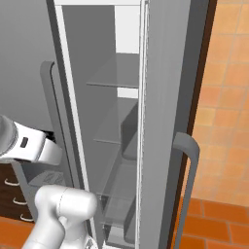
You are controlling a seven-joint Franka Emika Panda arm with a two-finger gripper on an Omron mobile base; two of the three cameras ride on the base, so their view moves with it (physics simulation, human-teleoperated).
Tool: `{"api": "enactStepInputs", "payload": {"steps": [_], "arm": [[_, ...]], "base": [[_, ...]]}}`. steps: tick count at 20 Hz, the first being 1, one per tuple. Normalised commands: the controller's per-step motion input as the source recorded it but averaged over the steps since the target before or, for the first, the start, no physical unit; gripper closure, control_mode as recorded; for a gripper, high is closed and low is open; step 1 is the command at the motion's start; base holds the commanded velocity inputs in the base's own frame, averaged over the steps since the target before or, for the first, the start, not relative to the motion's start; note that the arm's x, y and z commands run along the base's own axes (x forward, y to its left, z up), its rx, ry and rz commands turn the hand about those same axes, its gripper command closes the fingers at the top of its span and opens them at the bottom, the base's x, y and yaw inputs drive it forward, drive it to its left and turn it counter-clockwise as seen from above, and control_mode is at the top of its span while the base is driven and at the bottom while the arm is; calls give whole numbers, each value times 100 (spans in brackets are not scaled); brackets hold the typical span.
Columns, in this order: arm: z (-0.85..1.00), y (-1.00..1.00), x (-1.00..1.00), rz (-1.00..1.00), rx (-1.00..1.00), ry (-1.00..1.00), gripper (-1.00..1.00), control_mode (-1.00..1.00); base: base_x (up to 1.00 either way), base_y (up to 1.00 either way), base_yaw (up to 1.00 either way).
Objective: Place one tomato and one chicken drumstick in each tupperware on the nearby counter, to pack two identical lunches.
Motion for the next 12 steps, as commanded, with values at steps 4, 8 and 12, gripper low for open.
{"api": "enactStepInputs", "payload": {"steps": [4,8,12], "arm": [[-15,-62,39,-7,-8,0,-100,-100],[-4,-28,98,0,0,0,-100,-100],[-36,-42,97,1,10,2,-100,-100]], "base": [[0,0,0],[0,0,0],[0,0,0]]}}
